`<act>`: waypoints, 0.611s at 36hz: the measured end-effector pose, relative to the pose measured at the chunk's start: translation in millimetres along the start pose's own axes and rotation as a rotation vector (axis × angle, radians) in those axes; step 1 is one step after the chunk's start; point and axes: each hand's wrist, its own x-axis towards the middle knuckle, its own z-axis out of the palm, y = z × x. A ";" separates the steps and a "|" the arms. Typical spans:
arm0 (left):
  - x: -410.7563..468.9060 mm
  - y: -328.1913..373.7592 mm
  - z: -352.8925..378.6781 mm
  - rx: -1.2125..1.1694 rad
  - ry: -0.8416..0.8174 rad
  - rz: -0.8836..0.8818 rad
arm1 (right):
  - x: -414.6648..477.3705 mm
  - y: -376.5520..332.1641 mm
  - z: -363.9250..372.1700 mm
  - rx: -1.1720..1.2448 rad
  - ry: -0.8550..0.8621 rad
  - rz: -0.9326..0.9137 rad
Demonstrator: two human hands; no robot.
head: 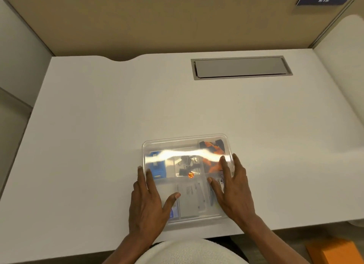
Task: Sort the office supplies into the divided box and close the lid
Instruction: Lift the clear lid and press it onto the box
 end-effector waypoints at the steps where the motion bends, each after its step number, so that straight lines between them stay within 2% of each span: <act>1: -0.9 -2.0 2.7 0.024 0.013 0.018 | -1.6 2.8 4.8 -0.004 0.006 -0.018; 9: -0.7 -7.2 13.7 -0.011 0.002 0.064 | 3.5 12.1 18.4 -0.072 0.030 -0.096; 14: 6.0 -10.3 9.9 0.024 0.002 0.154 | 3.9 12.4 16.1 -0.051 0.015 -0.099; 22: 9.7 -13.2 13.0 0.027 -0.021 0.153 | 6.4 12.0 17.0 -0.151 -0.017 -0.108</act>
